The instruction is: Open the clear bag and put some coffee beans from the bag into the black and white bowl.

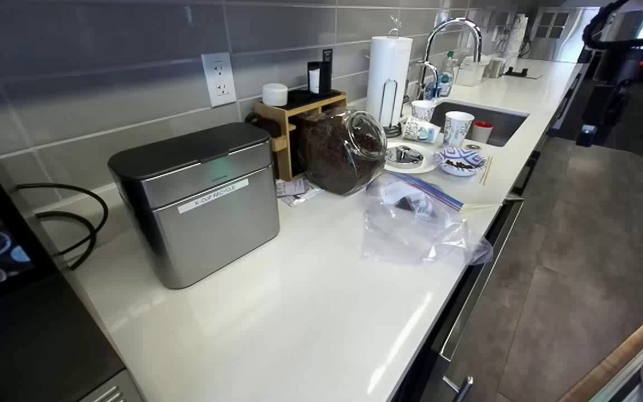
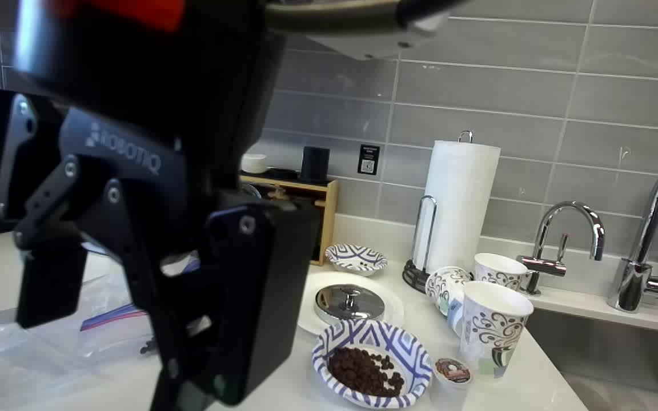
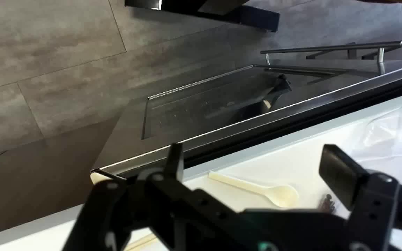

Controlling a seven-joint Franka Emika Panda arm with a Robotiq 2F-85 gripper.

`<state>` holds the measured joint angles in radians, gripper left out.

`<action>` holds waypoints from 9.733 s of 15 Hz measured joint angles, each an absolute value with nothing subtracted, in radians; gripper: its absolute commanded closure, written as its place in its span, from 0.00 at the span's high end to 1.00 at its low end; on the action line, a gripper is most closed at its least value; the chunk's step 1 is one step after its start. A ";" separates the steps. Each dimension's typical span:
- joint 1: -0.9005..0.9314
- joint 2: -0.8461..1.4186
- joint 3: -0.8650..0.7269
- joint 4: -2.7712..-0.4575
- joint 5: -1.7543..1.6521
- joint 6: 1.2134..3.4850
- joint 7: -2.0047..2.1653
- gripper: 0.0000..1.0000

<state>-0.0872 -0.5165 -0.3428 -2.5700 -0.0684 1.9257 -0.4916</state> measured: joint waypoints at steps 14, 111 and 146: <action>-0.047 -0.403 -0.333 -2.505 0.186 1.997 -0.468 1.00; -0.006 0.214 0.080 -2.166 0.360 2.139 -0.610 0.55; 0.005 0.233 0.086 -2.185 0.275 2.216 -0.549 0.47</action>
